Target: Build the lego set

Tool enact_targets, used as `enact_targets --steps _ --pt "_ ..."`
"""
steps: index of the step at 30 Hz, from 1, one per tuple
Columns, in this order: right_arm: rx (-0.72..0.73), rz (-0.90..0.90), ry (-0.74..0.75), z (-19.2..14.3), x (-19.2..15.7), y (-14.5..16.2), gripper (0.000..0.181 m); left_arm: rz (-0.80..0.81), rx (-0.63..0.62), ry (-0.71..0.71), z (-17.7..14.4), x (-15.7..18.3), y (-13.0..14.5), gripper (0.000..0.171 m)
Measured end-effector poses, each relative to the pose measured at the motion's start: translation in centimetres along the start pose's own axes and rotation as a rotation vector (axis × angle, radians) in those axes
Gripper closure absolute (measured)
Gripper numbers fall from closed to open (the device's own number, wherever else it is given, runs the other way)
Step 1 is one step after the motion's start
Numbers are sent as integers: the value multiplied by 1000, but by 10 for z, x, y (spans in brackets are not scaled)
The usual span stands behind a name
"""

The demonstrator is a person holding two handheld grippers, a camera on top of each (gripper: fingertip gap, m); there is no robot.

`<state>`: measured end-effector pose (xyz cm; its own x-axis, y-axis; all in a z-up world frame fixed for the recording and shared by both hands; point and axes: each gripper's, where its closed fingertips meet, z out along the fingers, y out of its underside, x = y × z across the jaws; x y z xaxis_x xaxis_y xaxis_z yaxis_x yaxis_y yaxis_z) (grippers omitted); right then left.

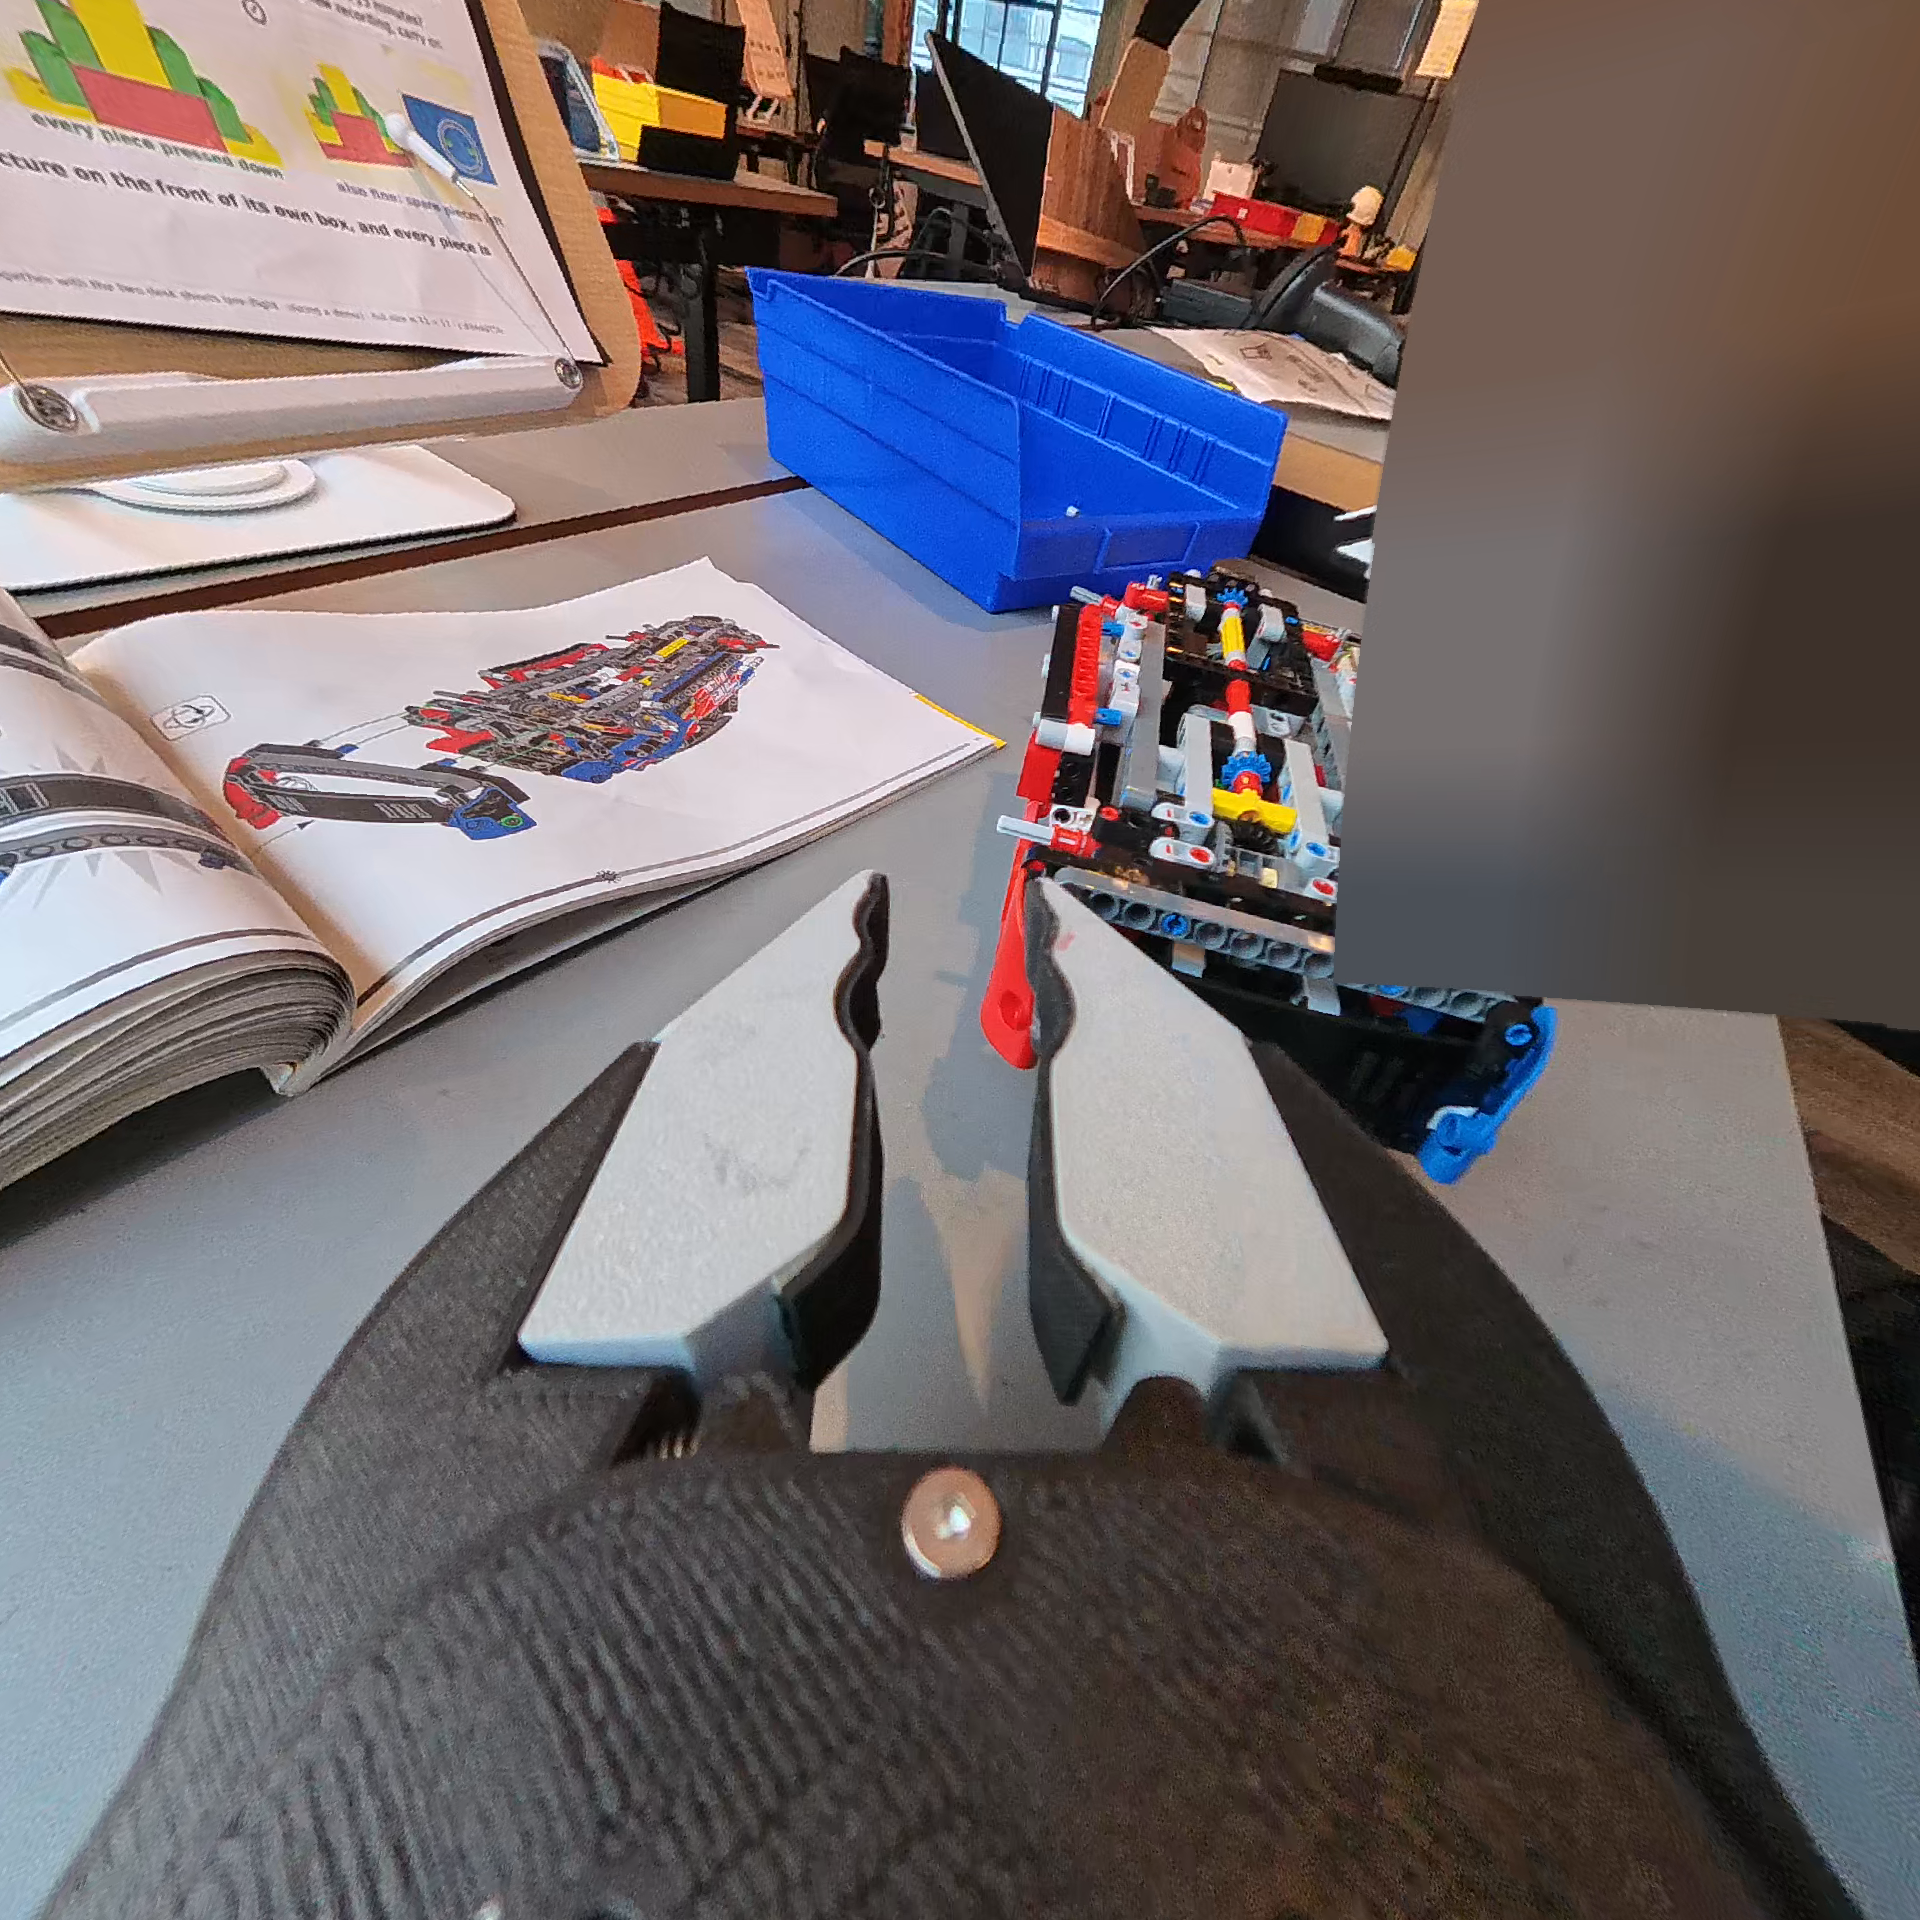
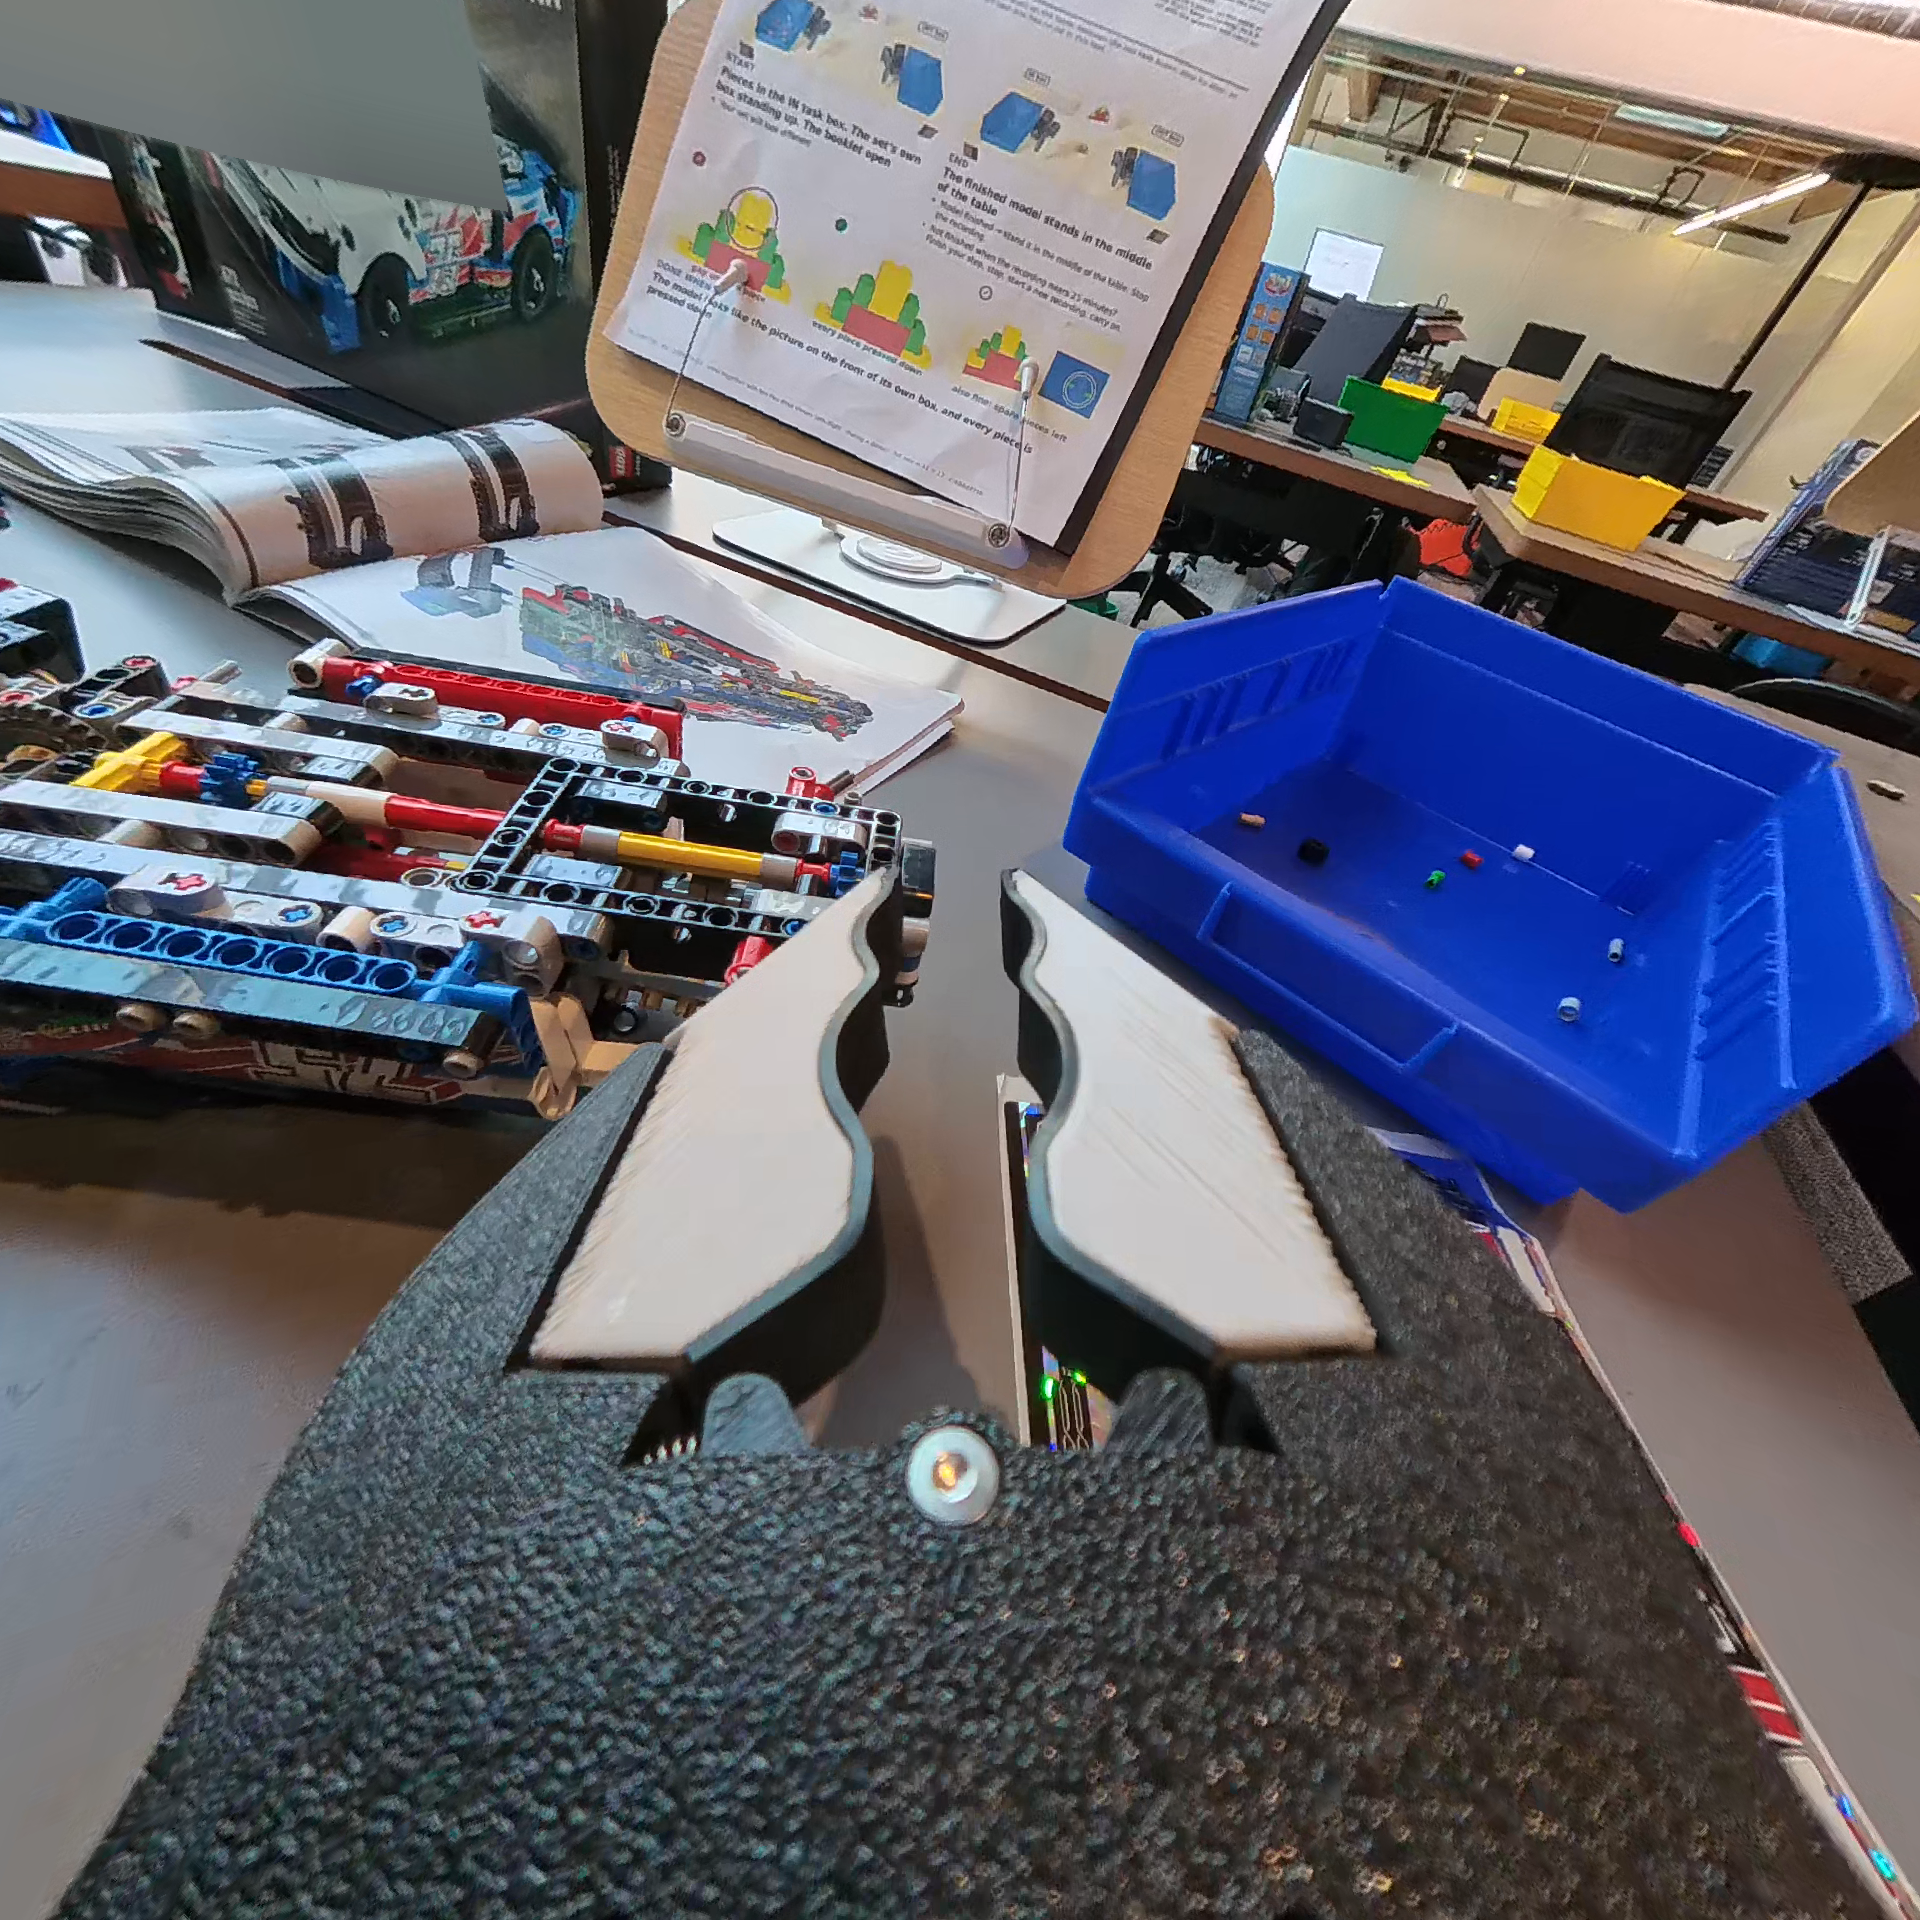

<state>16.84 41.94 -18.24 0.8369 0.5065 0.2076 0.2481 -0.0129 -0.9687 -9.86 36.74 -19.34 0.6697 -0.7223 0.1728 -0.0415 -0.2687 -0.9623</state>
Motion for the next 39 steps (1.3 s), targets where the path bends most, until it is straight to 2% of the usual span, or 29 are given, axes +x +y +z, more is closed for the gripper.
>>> enact_targets --steps 13,21,39 --pt "17 -1 35 -5 3 -2 164 117 -28 -86 -2 -5 3 145" --pt "-1 -31 14 -2 -3 0 166 128 1 -120 -6 -10 -1 143" --pt "-11 -7 6 0 1 2 170 92 -71 -93 0 -9 9 144"
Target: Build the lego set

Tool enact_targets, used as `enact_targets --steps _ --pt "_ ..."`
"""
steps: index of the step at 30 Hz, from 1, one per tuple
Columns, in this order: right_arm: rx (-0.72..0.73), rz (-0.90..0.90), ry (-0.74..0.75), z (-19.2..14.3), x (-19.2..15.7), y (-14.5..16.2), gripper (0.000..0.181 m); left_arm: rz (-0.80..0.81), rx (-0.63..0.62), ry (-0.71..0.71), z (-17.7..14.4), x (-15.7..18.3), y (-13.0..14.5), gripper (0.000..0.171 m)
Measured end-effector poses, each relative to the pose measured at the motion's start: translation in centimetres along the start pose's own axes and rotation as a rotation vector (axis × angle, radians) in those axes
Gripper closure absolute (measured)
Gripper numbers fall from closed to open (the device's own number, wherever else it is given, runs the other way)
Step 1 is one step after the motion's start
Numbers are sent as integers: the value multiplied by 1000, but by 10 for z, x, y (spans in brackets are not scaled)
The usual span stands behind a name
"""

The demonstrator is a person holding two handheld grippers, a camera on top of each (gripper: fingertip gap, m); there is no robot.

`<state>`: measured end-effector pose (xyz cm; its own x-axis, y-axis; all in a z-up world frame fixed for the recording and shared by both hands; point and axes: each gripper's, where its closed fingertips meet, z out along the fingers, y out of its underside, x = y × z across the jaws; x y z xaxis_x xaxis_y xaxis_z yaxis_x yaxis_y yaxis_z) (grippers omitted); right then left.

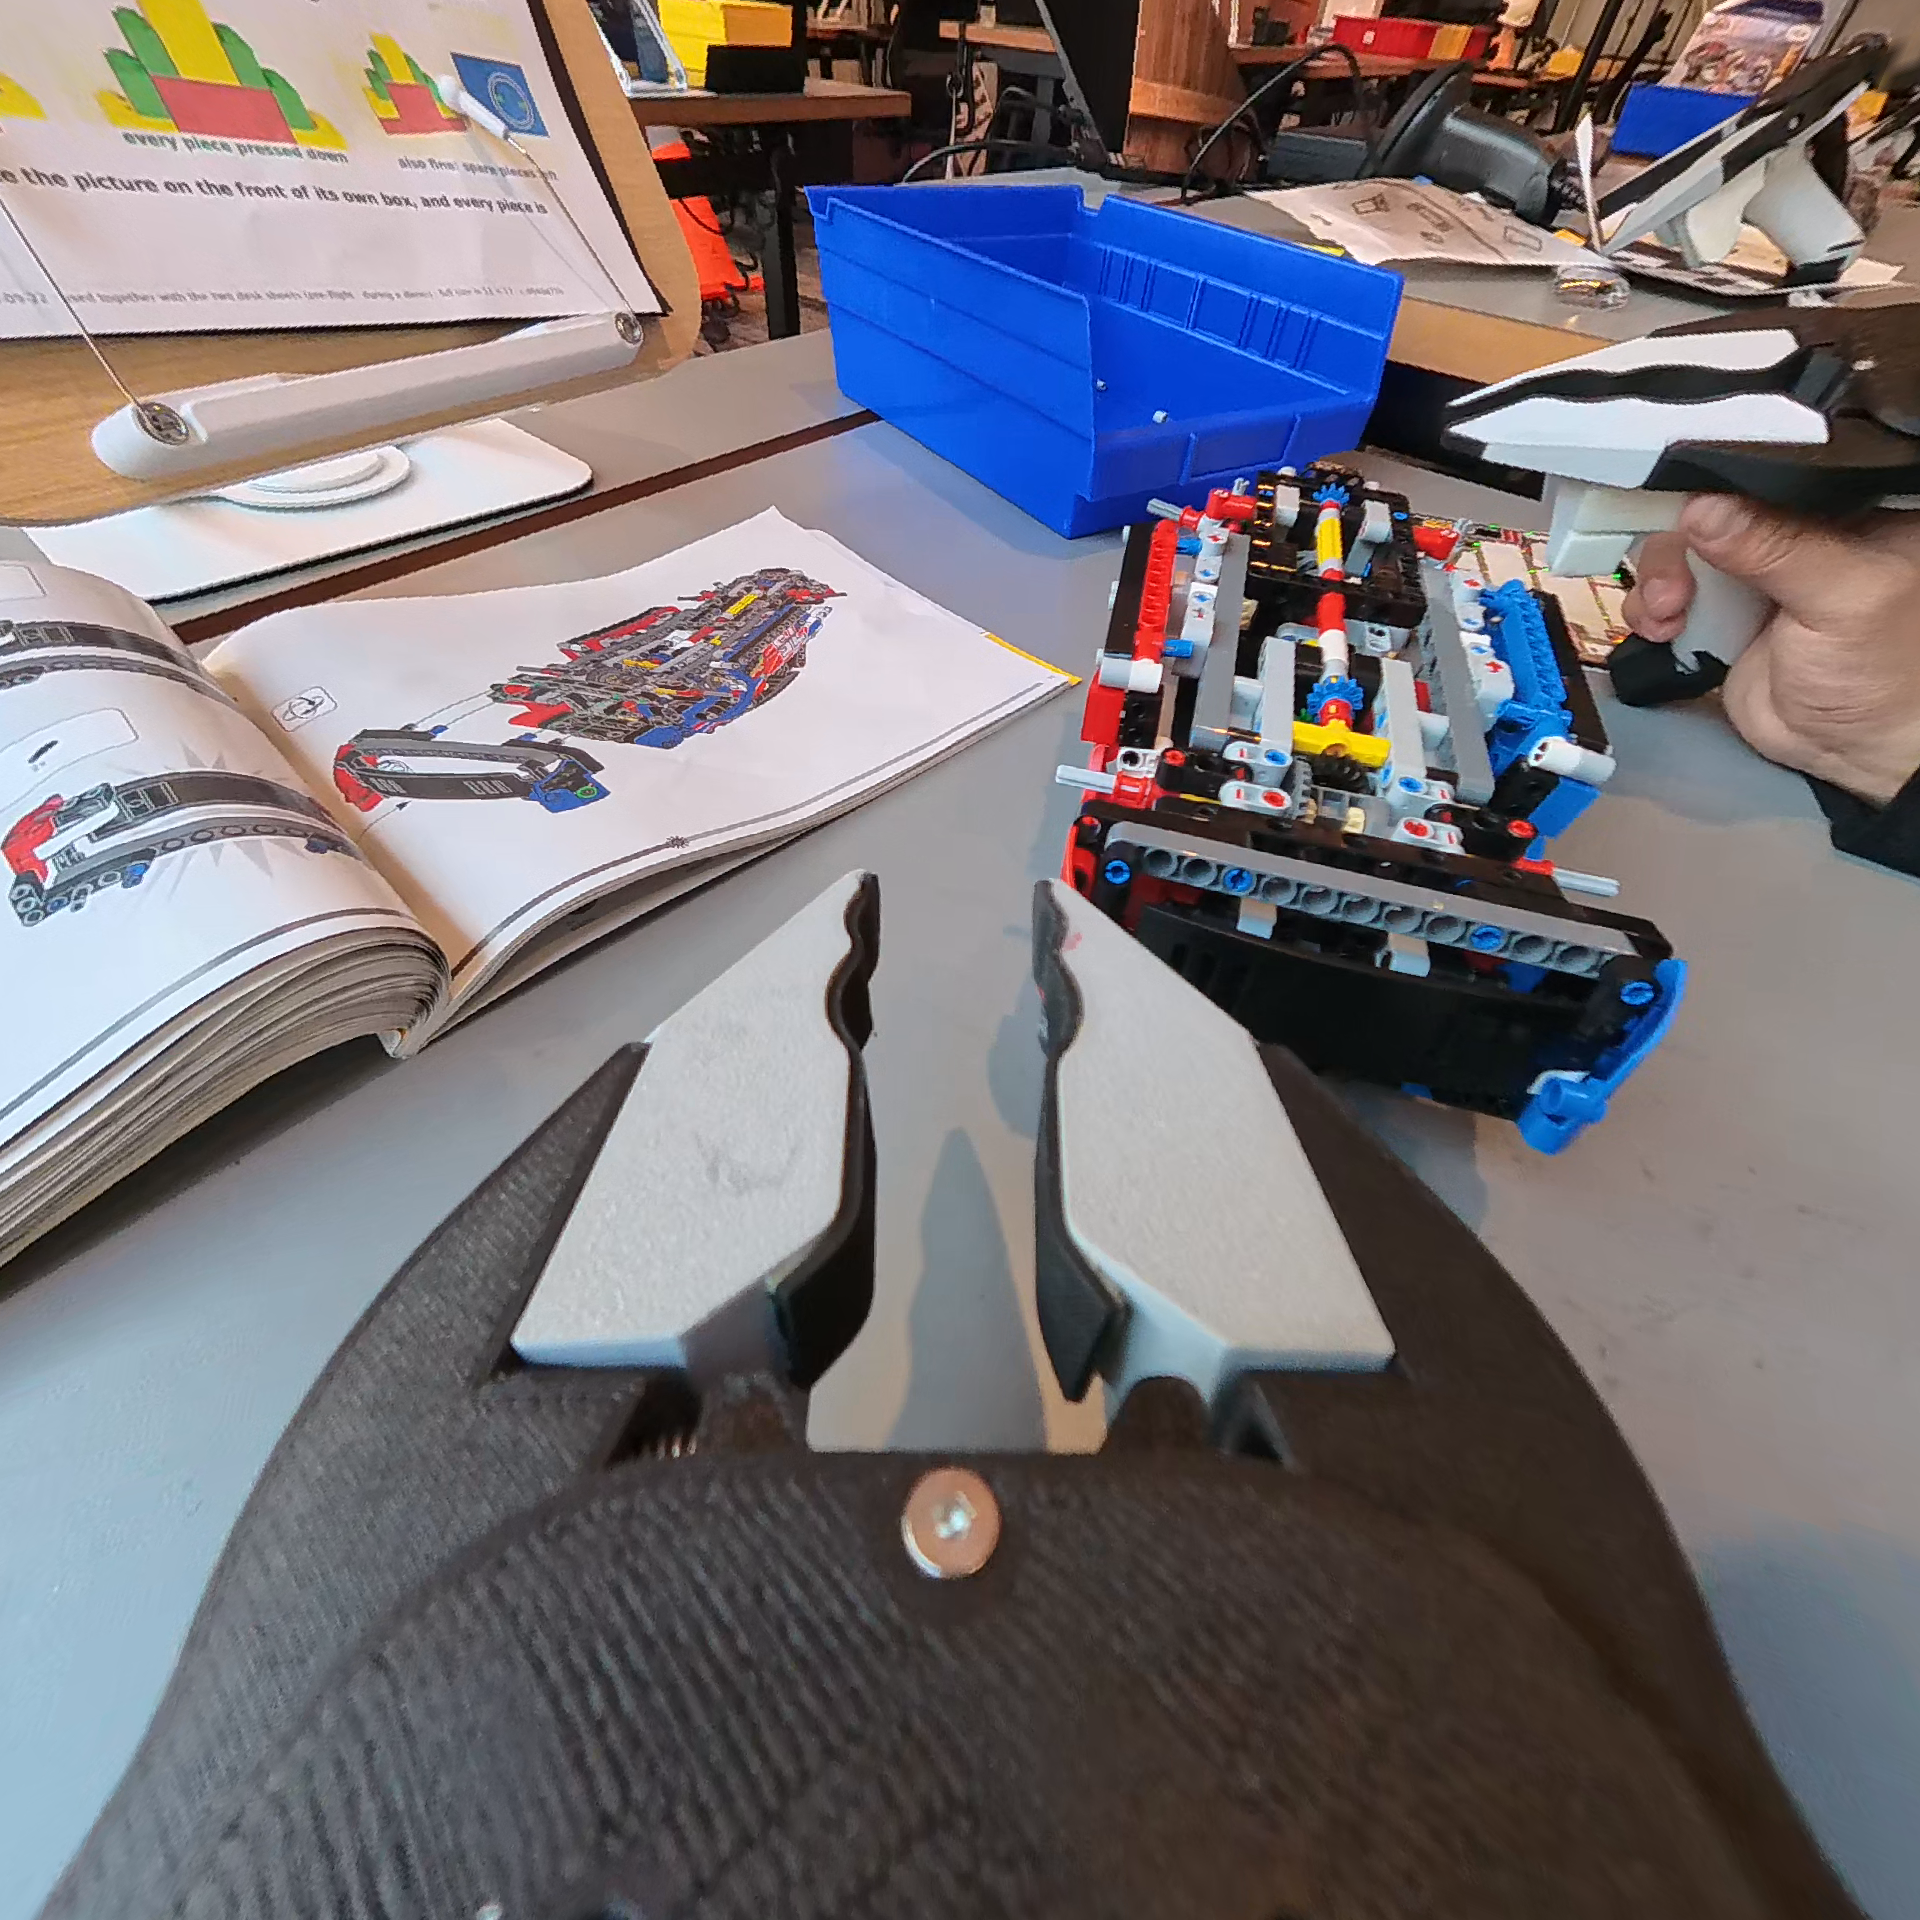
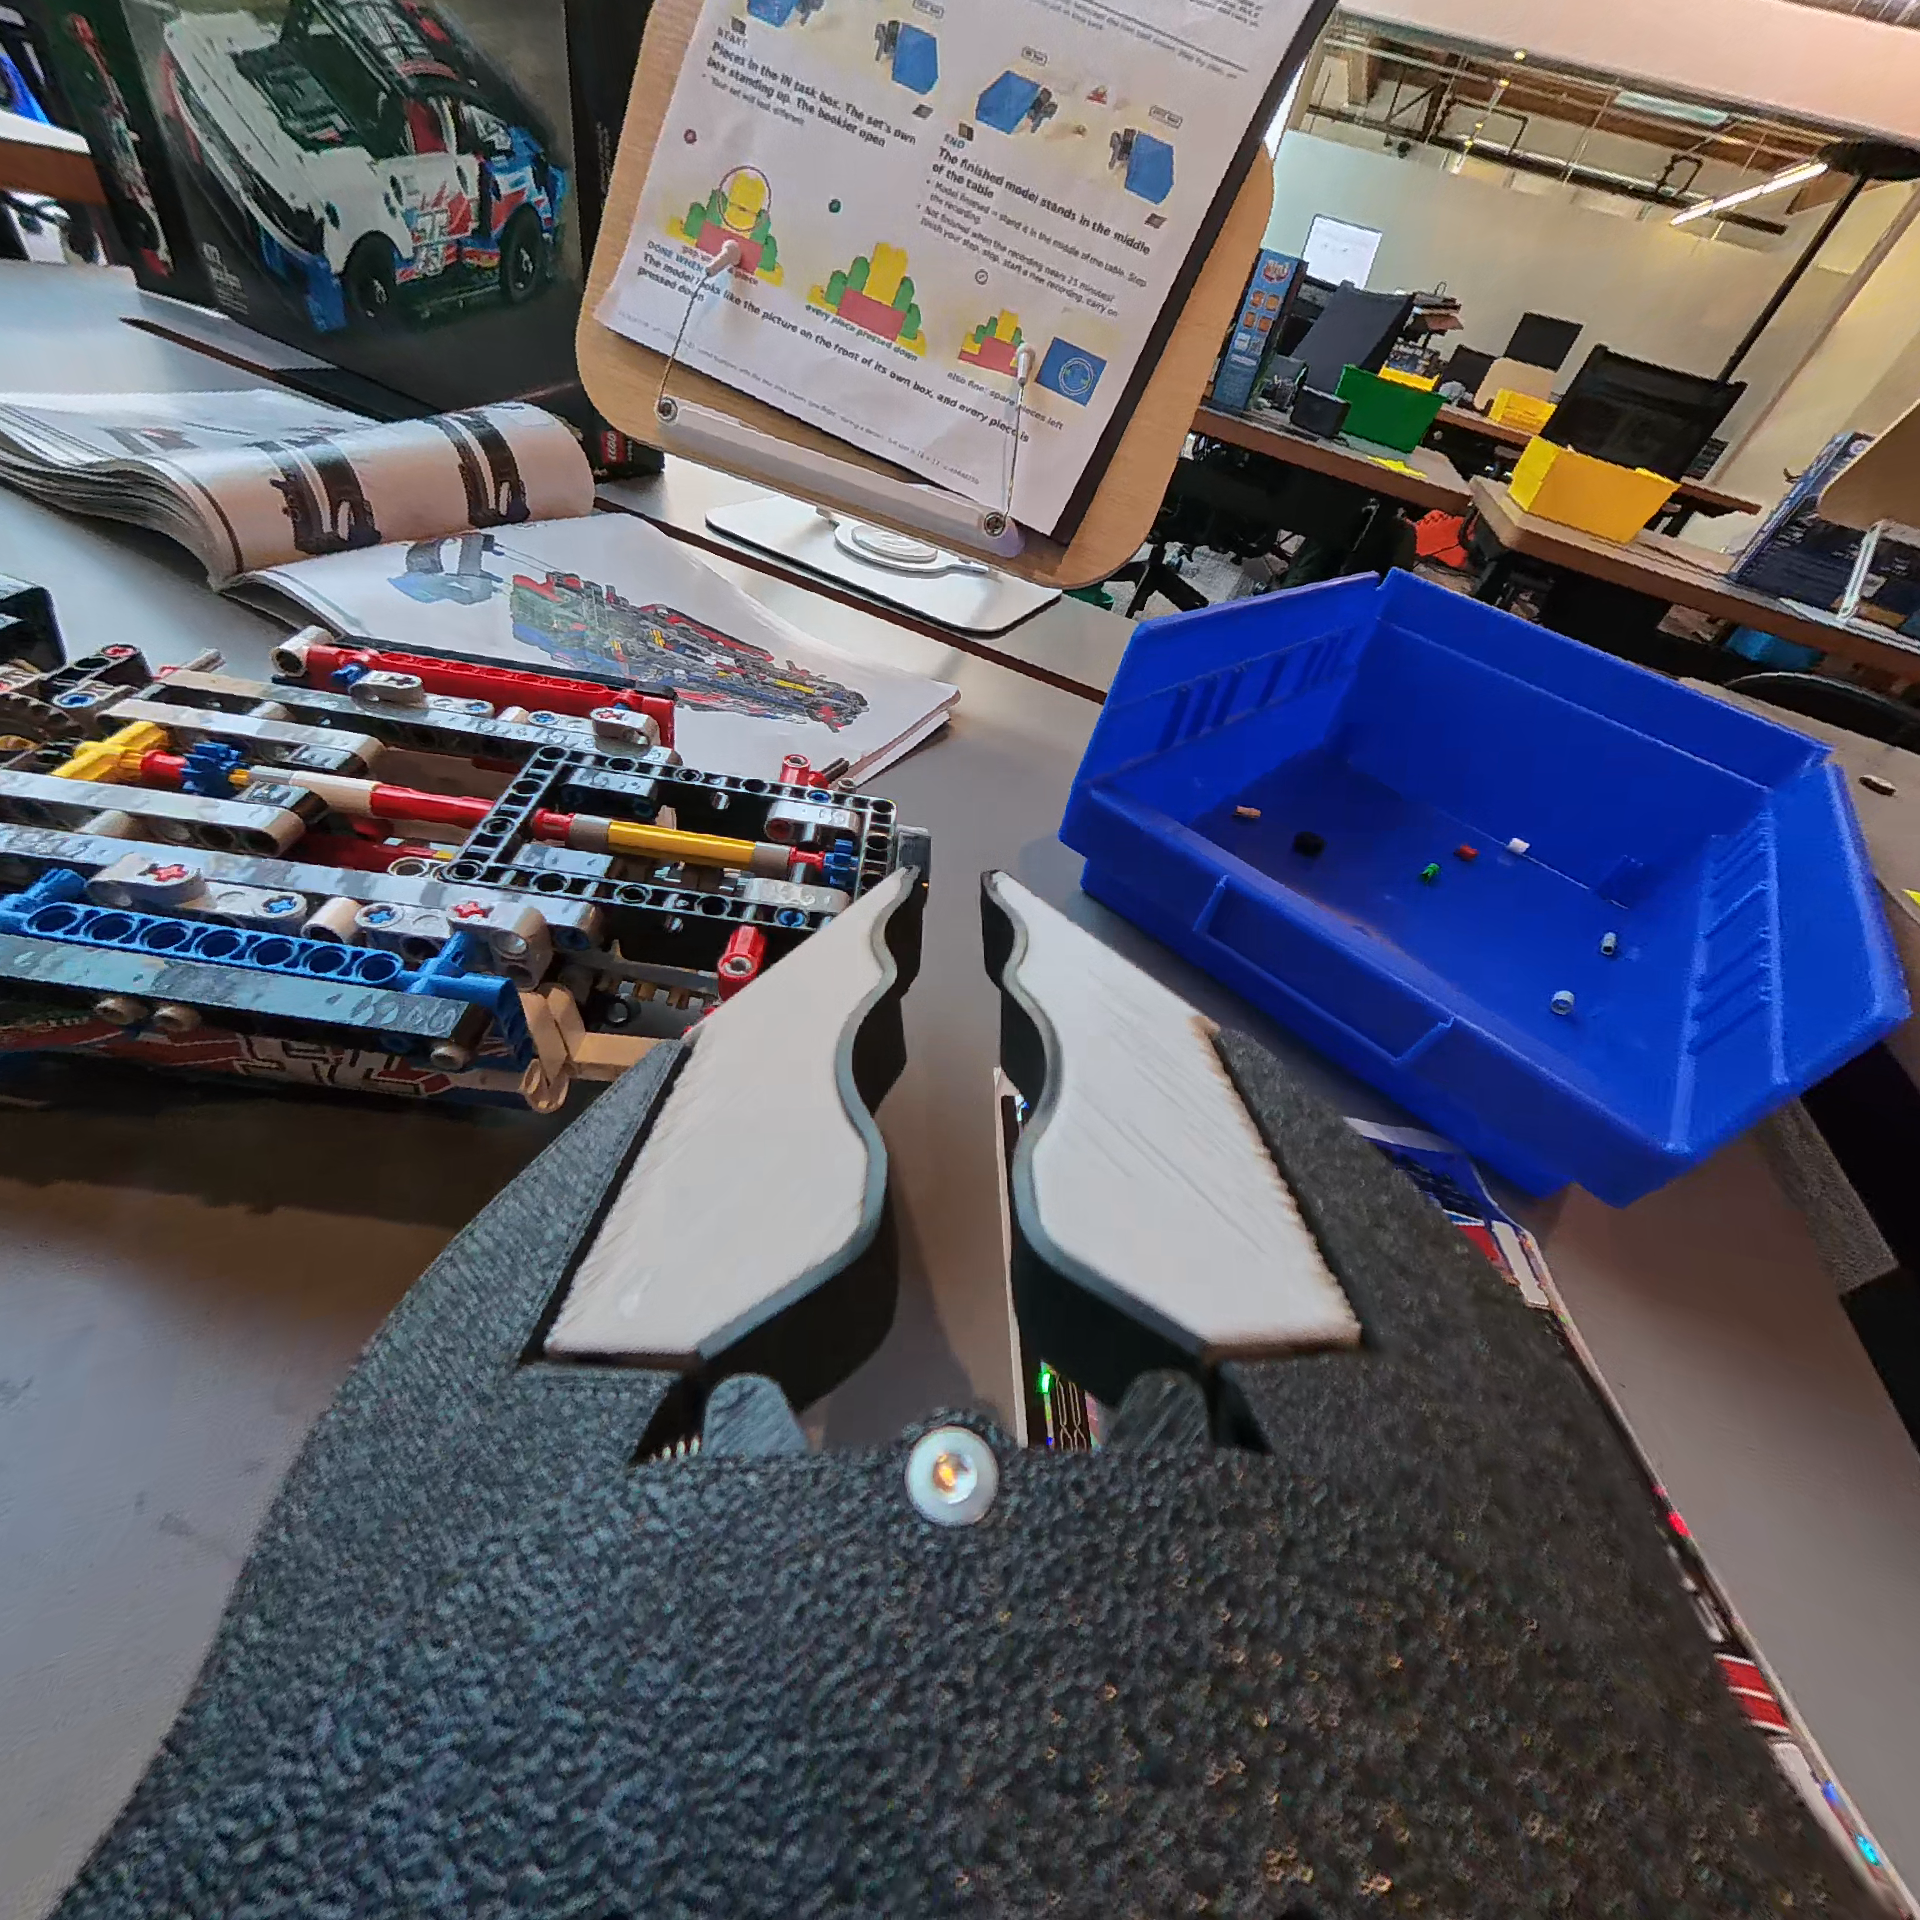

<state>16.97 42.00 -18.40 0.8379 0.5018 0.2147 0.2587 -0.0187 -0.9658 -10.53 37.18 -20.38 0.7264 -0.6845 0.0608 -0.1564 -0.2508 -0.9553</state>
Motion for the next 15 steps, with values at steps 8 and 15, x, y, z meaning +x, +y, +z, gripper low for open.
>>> enact_targets --steps 8,15 --pt "15 -12 8 -3 -1 -2 172 11 20 -15 -2 -1 -3 145" --pt "18 -8 5 -4 -1 -2 173 -5 26 -11 -3 -2 -3 146"
